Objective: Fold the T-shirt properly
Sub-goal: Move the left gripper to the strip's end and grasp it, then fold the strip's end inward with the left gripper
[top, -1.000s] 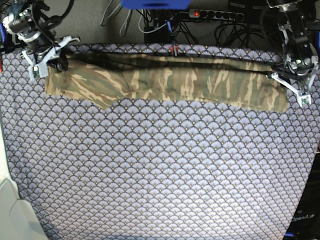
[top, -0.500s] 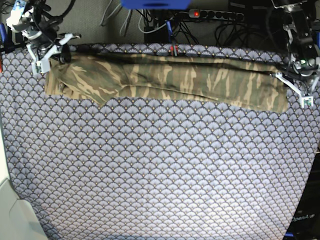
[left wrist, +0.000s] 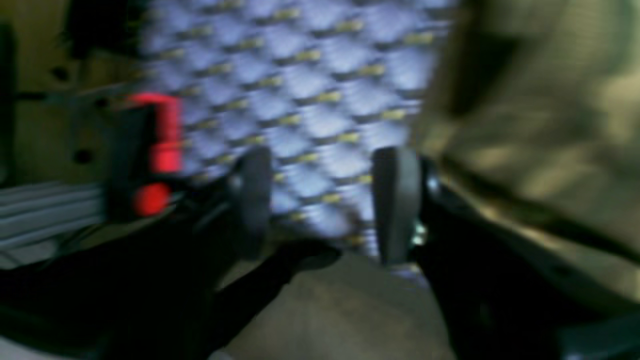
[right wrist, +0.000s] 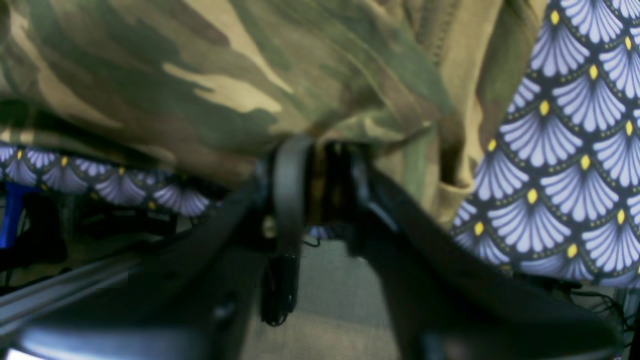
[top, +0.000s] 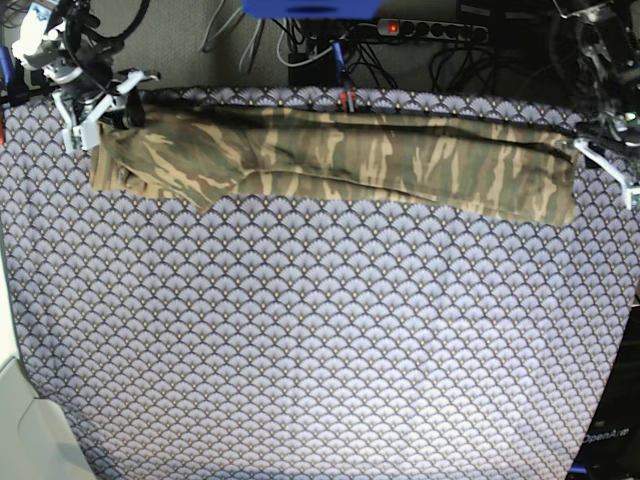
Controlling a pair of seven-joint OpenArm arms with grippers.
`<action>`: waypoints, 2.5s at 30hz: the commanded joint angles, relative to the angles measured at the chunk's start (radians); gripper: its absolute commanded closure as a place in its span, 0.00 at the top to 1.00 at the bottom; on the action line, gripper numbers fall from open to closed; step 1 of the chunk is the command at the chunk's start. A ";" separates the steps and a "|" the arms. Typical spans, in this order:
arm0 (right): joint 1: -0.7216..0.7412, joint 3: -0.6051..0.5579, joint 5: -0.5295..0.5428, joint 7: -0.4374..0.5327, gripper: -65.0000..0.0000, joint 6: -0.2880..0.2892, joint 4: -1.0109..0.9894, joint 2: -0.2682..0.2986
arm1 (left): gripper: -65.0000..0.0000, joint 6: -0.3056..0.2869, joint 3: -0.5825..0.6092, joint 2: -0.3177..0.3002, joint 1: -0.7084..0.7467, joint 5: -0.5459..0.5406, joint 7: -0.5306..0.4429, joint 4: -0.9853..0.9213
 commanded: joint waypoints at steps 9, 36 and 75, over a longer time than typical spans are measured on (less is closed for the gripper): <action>-0.003 0.004 0.014 0.014 0.34 -0.001 0.014 0.004 | 0.53 -0.151 -0.050 0.032 -0.076 -0.032 -0.014 0.022; -0.005 -0.025 0.014 0.014 0.34 -0.001 0.014 0.009 | 0.53 -0.145 0.024 0.046 -0.190 -0.140 -0.027 -0.240; -0.003 -0.022 0.014 0.014 0.34 -0.001 0.014 0.038 | 0.01 -0.145 0.021 0.065 -0.141 -0.265 0.104 -0.041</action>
